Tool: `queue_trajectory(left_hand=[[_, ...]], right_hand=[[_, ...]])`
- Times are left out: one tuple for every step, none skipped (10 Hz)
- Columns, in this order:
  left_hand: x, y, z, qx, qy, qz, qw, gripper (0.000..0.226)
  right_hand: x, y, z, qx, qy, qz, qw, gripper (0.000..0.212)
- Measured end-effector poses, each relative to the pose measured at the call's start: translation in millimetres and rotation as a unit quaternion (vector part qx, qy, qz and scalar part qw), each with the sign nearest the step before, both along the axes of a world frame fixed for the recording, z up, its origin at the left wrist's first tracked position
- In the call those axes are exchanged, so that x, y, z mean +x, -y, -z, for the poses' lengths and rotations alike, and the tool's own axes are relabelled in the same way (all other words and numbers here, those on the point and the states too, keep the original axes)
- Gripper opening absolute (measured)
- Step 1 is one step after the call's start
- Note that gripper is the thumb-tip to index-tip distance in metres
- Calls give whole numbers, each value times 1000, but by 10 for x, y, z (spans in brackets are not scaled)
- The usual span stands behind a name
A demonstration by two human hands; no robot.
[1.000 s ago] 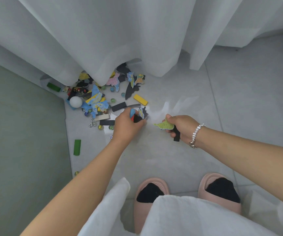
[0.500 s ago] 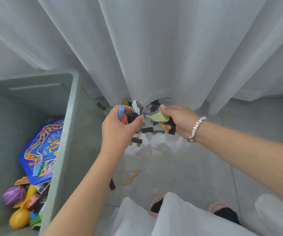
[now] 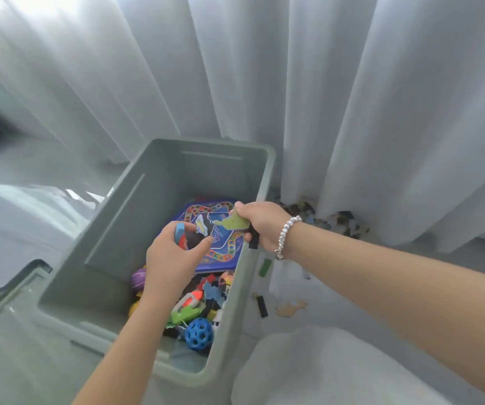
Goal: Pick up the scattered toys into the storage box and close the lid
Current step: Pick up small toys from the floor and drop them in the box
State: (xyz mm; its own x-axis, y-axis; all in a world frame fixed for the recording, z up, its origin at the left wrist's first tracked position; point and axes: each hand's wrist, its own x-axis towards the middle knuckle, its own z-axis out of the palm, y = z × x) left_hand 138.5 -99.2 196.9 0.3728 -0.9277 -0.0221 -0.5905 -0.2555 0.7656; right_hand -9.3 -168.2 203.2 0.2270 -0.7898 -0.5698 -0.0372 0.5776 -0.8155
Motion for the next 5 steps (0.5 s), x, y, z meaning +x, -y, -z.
queue_trajectory(left_hand=[[263,-114,148,49,-3,-34,998,21],[406,-186,352,97,-33,-52,993,22],[474,-251,495,136,-61,-58,987,25],[477,-289,555,135,-83,-56,986,32],[372,-270,523,101,-96,-51,989,27]], right_hand=[[425,-69,109,-21,-61,-66,996,18],[661,-190,211,-56,-126,-190,972,7],[650,-289,184,28,-97,-179,979,30],[556,-223,296,23,-110,-213,971,38],[427,-162,416,-4,-39,-195,980,42]])
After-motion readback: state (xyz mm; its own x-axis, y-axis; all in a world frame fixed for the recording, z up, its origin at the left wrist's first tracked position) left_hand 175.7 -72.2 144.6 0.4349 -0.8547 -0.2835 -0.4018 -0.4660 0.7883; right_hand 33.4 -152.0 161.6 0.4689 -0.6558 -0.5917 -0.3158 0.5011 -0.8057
